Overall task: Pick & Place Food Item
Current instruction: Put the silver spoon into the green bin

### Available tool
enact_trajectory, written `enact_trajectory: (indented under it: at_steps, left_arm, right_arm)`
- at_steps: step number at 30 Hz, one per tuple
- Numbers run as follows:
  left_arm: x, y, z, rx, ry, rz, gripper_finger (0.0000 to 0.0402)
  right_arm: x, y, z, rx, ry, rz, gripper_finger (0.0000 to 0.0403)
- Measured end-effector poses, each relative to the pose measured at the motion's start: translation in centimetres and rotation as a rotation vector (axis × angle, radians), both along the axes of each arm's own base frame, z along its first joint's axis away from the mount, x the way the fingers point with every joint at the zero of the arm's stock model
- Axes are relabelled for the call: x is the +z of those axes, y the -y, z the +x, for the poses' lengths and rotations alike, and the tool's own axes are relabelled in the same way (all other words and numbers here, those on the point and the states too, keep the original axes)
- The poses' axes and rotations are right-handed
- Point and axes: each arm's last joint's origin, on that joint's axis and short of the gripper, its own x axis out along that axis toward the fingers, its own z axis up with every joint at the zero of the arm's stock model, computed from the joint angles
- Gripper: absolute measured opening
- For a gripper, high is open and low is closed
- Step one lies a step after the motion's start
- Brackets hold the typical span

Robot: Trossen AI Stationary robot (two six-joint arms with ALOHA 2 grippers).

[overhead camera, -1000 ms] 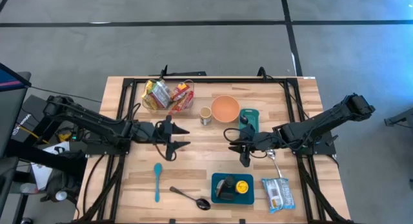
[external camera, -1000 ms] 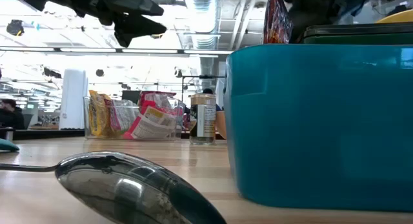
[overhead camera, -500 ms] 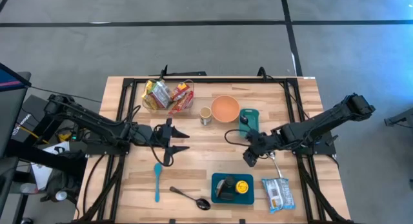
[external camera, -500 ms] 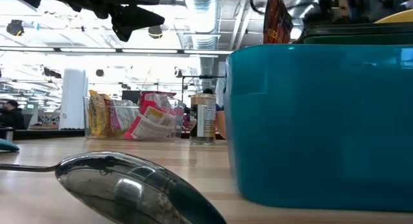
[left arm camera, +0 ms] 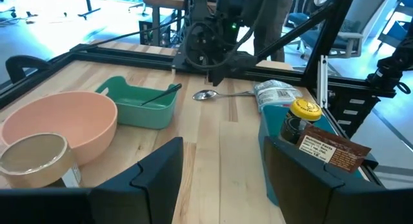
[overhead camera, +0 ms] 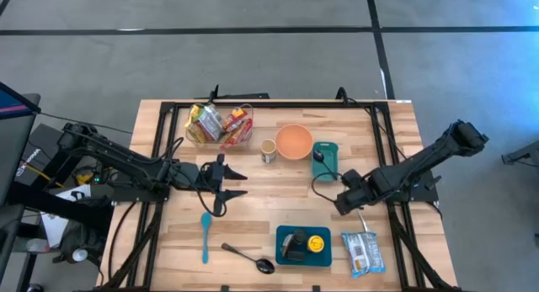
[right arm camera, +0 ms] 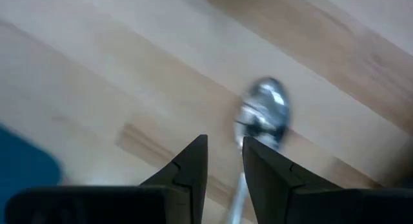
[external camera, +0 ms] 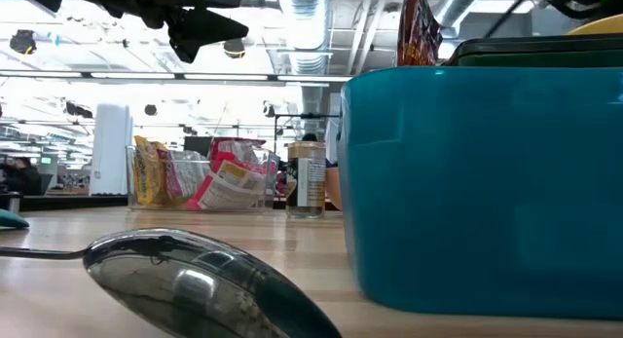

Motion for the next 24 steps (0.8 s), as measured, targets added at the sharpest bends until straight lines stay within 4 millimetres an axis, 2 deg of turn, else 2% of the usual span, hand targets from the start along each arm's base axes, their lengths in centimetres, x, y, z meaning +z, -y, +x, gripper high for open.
enact_trajectory:
  at_steps: [5,12,24]
  left_arm:
    - [0.0,0.0,0.0,0.0,0.0,0.0,0.021]
    - [0.0,0.0,0.0,0.0,0.0,0.0,0.021]
    - [0.0,0.0,0.0,0.001,0.0,-0.001,0.021]
  right_arm:
    - [0.0,-0.4,-0.8,-0.065,-0.043,-0.015,0.0092]
    - [-0.3,-1.4,-1.2,-0.067,-0.039,-0.011,0.0092]
    - [-2.5,-2.2,-2.8,-0.108,-0.039,-0.007,0.0092]
